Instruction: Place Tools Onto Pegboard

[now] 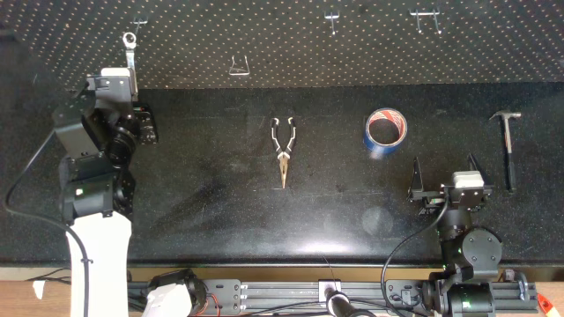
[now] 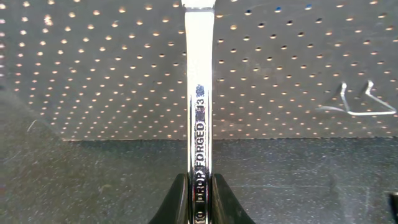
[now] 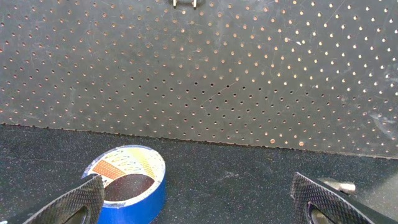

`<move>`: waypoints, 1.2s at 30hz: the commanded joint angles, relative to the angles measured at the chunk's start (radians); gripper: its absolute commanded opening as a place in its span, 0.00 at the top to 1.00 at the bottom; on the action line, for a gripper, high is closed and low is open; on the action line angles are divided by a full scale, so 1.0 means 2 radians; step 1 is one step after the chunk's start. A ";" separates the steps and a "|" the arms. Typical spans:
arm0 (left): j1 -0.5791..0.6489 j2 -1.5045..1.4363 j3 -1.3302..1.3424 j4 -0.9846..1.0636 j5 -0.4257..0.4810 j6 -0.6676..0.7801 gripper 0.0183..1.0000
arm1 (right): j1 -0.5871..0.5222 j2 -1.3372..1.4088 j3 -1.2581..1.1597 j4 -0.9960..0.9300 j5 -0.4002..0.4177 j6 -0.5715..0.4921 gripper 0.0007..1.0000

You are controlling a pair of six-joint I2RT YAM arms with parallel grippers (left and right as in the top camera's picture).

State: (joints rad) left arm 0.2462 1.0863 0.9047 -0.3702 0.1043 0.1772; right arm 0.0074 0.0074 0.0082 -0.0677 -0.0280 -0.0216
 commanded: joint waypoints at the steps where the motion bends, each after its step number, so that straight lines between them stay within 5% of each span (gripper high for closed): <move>1: 0.004 -0.010 0.002 -0.012 0.016 -0.004 0.99 | -0.001 -0.003 -0.002 -0.002 -0.003 -0.005 0.03; 36: 0.005 0.033 0.021 0.013 0.014 -0.006 0.99 | -0.001 -0.003 -0.002 -0.002 -0.003 -0.005 0.03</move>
State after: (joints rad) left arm 0.2501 1.1404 0.9112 -0.3569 0.1165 0.1772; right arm 0.0074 0.0071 0.0082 -0.0677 -0.0280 -0.0216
